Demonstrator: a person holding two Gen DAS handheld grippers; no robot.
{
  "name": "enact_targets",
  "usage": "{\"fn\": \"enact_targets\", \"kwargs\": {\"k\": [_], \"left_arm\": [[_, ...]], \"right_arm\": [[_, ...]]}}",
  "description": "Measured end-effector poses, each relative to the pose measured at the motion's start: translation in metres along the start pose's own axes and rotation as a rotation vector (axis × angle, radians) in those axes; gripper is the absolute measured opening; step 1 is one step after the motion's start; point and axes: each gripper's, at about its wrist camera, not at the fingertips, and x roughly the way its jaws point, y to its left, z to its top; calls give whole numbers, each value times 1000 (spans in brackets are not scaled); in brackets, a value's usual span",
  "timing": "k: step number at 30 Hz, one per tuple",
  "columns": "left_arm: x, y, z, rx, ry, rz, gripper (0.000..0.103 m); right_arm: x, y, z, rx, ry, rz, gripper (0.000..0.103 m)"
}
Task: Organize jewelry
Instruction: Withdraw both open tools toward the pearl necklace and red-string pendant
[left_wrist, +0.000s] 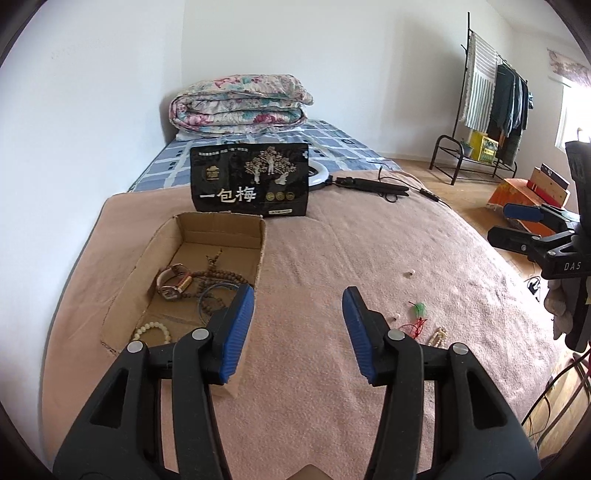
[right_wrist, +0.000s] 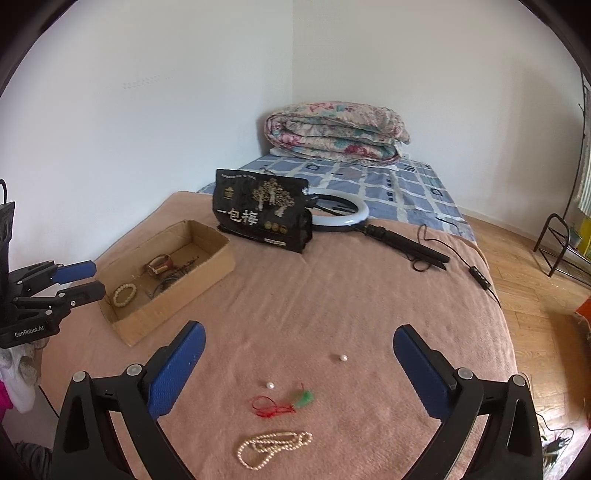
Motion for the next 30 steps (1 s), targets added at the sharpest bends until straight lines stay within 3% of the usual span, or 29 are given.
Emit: {"fn": "enact_targets", "kwargs": {"k": [7,14,25,27,30], "left_arm": [[18,-31,-2,59,36,-72,51],[41,-64,-11,109,92,-152,51],[75,-91,-17,133,144,-196,51],[82,-93,-18,134,157,-199,45],[91,-95,-20,132,174,-213,44]], "right_arm": [[-10,-49,-36,66,43,-52,103],[-9,-74,-66,112,79,-61,103],[5,-74,-99,125,121,40,103],[10,-69,-104,117,130,67,103],[20,-58,-110,101,151,106,101]]}}
